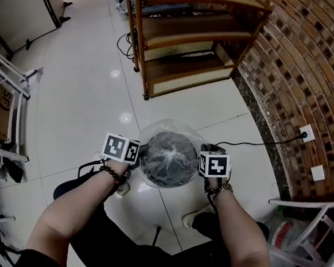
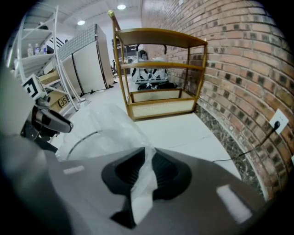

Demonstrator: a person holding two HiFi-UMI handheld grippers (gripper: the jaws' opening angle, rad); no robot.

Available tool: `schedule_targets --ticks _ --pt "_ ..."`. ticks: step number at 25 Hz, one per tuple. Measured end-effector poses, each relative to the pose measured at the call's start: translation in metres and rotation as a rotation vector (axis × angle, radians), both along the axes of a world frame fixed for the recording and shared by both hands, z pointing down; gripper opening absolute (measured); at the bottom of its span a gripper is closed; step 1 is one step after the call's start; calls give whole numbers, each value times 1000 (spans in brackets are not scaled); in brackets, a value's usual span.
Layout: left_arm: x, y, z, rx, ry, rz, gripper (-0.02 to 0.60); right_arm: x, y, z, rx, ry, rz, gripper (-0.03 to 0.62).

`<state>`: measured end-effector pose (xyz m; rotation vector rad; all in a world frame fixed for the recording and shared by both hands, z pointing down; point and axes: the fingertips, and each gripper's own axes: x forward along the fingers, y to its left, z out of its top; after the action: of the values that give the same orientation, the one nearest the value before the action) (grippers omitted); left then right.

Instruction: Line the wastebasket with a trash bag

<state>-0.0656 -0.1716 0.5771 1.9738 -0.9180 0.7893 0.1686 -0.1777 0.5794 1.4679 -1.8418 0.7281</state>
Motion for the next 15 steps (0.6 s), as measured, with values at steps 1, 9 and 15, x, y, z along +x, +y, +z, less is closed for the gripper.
schedule_targets --ticks 1,9,15 --pt "0 -2 -1 4 4 -3 157 -1 -4 -1 9 -3 -6 41" --pt "5 -7 -3 11 48 -7 33 -2 -20 -23 81 -21 10 31" --pt "8 -4 -16 21 97 -14 5 0 -16 -41 109 -27 7 31"
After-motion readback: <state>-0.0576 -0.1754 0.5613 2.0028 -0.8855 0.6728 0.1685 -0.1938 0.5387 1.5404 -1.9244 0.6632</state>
